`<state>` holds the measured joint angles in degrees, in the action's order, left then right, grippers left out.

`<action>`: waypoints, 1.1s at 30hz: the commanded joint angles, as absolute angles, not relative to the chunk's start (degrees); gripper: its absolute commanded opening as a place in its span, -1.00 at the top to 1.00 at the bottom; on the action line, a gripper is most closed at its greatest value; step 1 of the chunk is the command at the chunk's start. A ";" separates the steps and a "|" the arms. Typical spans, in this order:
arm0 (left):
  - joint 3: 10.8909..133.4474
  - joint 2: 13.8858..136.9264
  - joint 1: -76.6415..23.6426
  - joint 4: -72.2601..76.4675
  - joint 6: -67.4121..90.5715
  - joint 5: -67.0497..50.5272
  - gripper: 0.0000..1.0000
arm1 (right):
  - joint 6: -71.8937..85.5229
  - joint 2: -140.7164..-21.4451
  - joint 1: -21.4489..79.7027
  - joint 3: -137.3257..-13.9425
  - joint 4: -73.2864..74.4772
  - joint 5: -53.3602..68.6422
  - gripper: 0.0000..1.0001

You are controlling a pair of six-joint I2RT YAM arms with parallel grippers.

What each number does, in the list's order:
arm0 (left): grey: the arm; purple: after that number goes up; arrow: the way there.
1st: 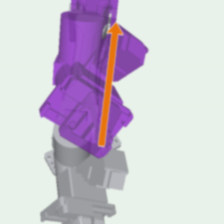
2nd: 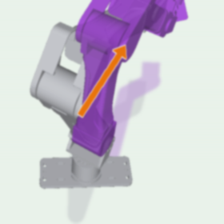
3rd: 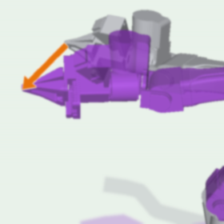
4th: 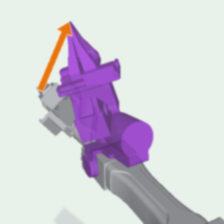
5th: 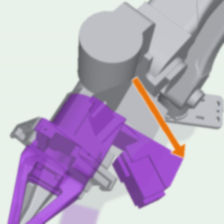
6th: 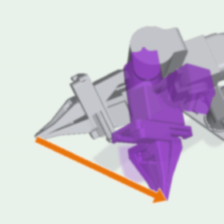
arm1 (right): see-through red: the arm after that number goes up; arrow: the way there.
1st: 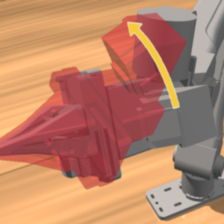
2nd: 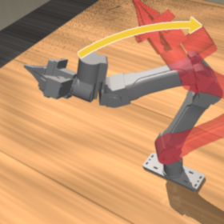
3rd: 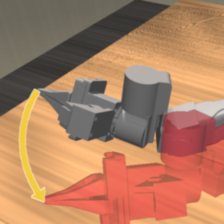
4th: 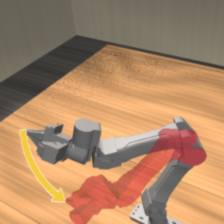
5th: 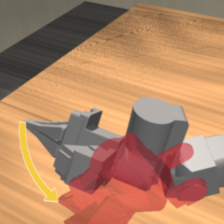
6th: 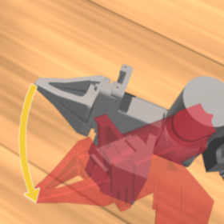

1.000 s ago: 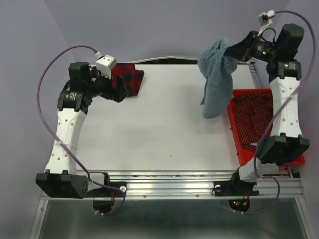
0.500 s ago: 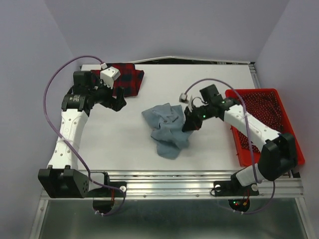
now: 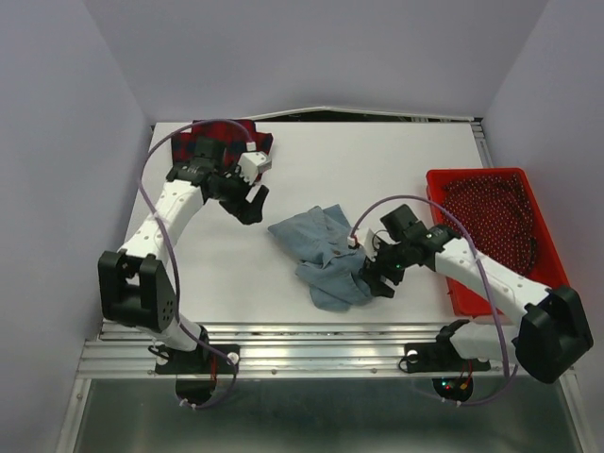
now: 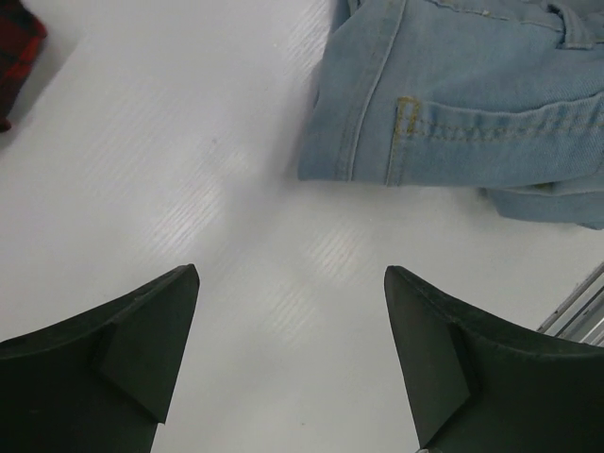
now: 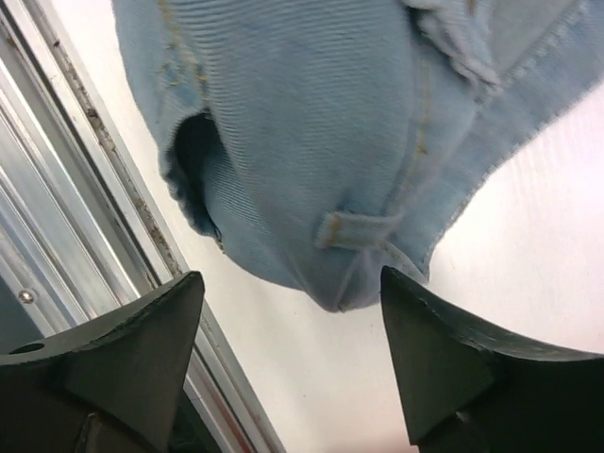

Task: Fold and stack the skirts
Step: Move the skirt to the center of the board, then flatten the skirt out

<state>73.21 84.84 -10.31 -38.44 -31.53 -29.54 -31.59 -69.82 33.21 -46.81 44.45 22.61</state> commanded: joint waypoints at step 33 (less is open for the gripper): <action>113.90 127.27 -29.62 -45.88 -26.90 -33.66 0.27 | -35.77 -96.59 12.13 -60.46 58.88 49.48 -0.07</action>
